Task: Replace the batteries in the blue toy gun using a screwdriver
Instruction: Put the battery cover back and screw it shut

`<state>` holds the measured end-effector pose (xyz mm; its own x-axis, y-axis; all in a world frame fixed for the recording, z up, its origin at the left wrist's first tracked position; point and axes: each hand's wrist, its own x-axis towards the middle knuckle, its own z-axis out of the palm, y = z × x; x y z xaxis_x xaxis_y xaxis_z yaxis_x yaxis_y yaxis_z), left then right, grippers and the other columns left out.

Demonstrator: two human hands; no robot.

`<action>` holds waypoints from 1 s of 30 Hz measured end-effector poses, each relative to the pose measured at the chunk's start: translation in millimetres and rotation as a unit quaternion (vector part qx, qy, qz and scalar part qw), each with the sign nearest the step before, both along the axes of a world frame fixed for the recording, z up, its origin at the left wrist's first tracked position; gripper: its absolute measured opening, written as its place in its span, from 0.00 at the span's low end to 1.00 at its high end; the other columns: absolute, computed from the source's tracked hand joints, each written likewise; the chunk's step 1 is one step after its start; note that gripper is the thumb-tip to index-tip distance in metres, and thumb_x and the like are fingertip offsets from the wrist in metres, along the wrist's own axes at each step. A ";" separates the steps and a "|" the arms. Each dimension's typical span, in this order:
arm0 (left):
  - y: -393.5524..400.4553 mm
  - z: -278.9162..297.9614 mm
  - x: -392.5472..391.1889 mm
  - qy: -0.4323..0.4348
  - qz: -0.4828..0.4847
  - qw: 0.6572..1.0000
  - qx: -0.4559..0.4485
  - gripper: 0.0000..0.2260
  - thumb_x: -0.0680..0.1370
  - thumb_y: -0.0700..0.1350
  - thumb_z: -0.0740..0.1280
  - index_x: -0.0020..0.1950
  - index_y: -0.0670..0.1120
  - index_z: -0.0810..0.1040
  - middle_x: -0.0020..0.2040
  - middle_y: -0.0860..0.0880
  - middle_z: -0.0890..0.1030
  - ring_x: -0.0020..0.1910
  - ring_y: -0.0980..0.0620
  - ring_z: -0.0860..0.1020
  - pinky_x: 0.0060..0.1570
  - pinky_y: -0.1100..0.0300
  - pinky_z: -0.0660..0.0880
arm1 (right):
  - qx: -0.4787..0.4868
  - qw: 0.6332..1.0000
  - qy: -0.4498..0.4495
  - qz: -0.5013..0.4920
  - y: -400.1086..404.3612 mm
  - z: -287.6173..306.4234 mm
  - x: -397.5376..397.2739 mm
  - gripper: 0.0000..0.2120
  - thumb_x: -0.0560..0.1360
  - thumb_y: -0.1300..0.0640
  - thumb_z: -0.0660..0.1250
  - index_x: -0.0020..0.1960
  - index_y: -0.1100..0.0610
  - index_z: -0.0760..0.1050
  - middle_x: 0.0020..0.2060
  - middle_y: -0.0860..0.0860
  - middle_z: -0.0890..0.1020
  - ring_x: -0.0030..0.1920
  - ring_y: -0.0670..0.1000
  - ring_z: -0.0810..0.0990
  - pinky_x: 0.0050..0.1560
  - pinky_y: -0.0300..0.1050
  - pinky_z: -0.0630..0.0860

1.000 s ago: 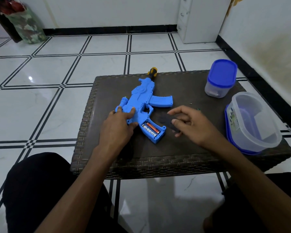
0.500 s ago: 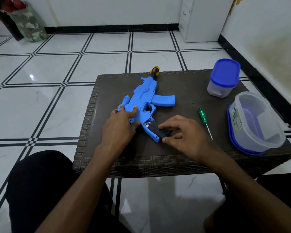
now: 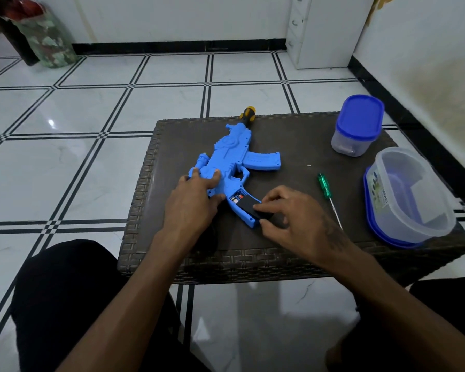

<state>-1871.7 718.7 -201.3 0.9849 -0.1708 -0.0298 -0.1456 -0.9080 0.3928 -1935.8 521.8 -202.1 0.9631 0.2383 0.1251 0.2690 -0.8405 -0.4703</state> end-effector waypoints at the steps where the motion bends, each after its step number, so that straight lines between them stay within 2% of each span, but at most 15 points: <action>1: 0.2 -0.1 0.0 0.000 0.000 1.000 0.001 0.23 0.79 0.53 0.66 0.73 0.59 0.67 0.76 0.45 0.64 0.72 0.44 0.64 0.62 0.48 0.69 | 0.001 1.000 0.002 0.001 -0.2 0.0 -0.5 0.17 0.74 0.53 0.70 0.62 0.51 0.81 0.54 0.47 0.79 0.36 0.34 0.67 0.38 0.23 0.61; 3: 0.2 -0.3 0.2 -0.001 -0.001 1.000 0.000 0.23 0.79 0.53 0.66 0.73 0.59 0.67 0.76 0.45 0.64 0.72 0.44 0.64 0.62 0.49 0.70 | 0.004 1.000 0.001 0.003 -0.3 -0.8 -0.9 0.17 0.75 0.53 0.70 0.63 0.51 0.80 0.54 0.48 0.78 0.37 0.37 0.69 0.39 0.23 0.60; 7: -0.2 -0.9 0.7 0.002 0.002 1.000 -0.002 0.22 0.79 0.53 0.66 0.73 0.59 0.67 0.76 0.45 0.63 0.73 0.44 0.64 0.62 0.49 0.70 | -0.005 1.000 -0.006 0.007 0.3 -4.6 2.0 0.16 0.75 0.54 0.70 0.63 0.51 0.81 0.54 0.49 0.78 0.47 0.43 0.72 0.45 0.26 0.63; 10: -0.3 -0.8 1.0 0.000 0.002 1.000 0.003 0.22 0.79 0.53 0.65 0.73 0.59 0.67 0.76 0.45 0.63 0.73 0.44 0.63 0.62 0.49 0.70 | -0.032 0.999 -0.024 0.022 3.8 -9.6 6.1 0.14 0.75 0.55 0.71 0.60 0.52 0.82 0.53 0.52 0.79 0.52 0.53 0.76 0.51 0.43 0.73; 12: -0.4 -0.5 0.9 -0.001 0.001 1.000 0.005 0.22 0.79 0.53 0.65 0.73 0.59 0.67 0.76 0.45 0.63 0.73 0.44 0.63 0.62 0.49 0.70 | -0.047 0.998 -0.037 0.028 5.0 -9.7 7.6 0.14 0.75 0.55 0.70 0.60 0.51 0.82 0.54 0.52 0.79 0.52 0.55 0.75 0.52 0.49 0.76; 19: -1.0 1.0 0.2 -0.001 -0.005 1.000 0.015 0.22 0.79 0.53 0.64 0.73 0.59 0.66 0.76 0.45 0.63 0.72 0.44 0.63 0.61 0.49 0.70 | -0.122 0.990 0.002 0.071 -3.4 -1.4 15.9 0.19 0.79 0.54 0.66 0.69 0.46 0.74 0.66 0.48 0.73 0.63 0.53 0.70 0.62 0.48 0.71; 24: -1.8 2.1 -0.1 0.002 -0.007 1.000 0.018 0.22 0.80 0.53 0.64 0.74 0.58 0.66 0.76 0.45 0.63 0.73 0.43 0.63 0.62 0.49 0.70 | -0.108 0.991 -0.020 0.078 -6.0 -4.6 22.5 0.20 0.77 0.58 0.68 0.68 0.50 0.76 0.61 0.50 0.79 0.57 0.54 0.75 0.56 0.50 0.75; 28: -1.8 2.8 1.1 0.007 -0.010 1.000 0.016 0.22 0.79 0.52 0.65 0.74 0.58 0.67 0.76 0.44 0.63 0.73 0.43 0.63 0.63 0.49 0.69 | -0.085 0.994 0.013 0.061 -5.2 -9.3 29.9 0.23 0.78 0.58 0.67 0.72 0.54 0.71 0.63 0.53 0.78 0.63 0.54 0.76 0.62 0.47 0.70; 30: -2.0 3.3 1.7 0.009 -0.010 1.000 0.018 0.23 0.79 0.52 0.65 0.74 0.57 0.66 0.76 0.43 0.63 0.73 0.42 0.63 0.64 0.49 0.68 | -0.074 0.996 0.013 0.045 -4.2 -9.9 32.8 0.22 0.77 0.58 0.69 0.70 0.56 0.73 0.61 0.54 0.80 0.62 0.55 0.77 0.61 0.48 0.71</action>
